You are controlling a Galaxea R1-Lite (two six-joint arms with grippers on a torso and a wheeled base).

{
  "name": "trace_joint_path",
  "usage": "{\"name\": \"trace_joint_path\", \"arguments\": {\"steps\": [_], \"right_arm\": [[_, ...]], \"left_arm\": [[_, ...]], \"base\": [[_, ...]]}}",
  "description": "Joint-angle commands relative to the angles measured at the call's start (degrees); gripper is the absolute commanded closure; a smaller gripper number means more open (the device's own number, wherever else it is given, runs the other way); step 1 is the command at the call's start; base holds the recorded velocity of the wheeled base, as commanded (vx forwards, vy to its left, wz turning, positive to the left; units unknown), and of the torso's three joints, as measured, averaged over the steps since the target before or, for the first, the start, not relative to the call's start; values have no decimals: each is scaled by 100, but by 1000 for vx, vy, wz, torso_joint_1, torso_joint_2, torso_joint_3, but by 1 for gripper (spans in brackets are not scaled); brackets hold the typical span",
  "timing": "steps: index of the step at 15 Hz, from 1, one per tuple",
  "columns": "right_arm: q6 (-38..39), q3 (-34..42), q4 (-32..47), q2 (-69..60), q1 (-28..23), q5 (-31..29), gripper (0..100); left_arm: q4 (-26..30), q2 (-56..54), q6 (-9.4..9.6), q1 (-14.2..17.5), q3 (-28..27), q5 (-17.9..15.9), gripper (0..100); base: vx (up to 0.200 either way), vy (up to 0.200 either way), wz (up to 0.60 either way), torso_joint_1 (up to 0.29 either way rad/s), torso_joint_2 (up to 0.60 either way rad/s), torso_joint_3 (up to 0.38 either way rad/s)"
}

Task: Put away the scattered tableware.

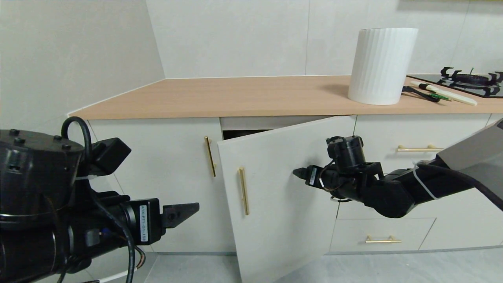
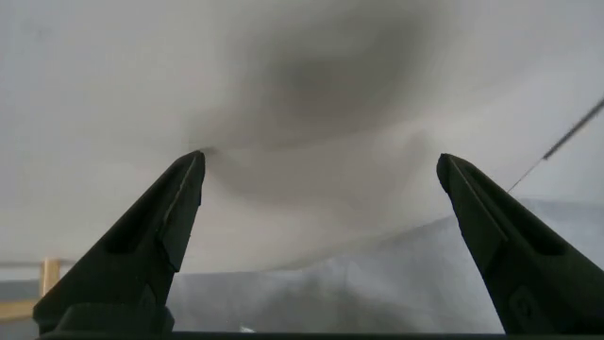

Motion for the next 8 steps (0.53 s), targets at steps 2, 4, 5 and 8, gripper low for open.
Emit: {"name": "trace_joint_path", "arguments": {"steps": [2,4,5,8], "right_arm": [[328,-316,15,102,7,-56,0],[592,-615,15,278,-2,-232,0],[636,-711,15,357,-2,-346,0],[794,-1151,23,709,-19,-821,0]], "left_arm": [[-6,14,-3,2,-1,4,0],[-6,14,-3,2,-1,4,0],[3,14,-3,2,-1,4,0],[3,14,-3,2,-1,4,0]], "base": [[0,0,0,0,0,0],[0,0,0,0,0,0],[0,0,0,0,0,0],[0,0,0,0,0,0]]}}
